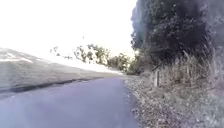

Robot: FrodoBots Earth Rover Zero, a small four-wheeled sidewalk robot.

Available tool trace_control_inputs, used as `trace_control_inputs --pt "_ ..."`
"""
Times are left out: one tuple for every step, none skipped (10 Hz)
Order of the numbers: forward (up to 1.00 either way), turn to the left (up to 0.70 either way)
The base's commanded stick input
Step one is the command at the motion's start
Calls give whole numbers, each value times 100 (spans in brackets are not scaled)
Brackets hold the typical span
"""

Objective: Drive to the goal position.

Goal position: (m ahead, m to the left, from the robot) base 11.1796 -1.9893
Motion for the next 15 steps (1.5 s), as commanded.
trace_control_inputs --pt "70 -5" --pt "70 -13" --pt "70 -5" --pt "70 0" --pt "70 0" --pt "70 0" --pt "70 0" --pt "70 0" --pt "70 0" --pt "70 -14" --pt "70 -14" --pt "70 0" --pt "70 0" --pt "70 0" --pt "70 0"
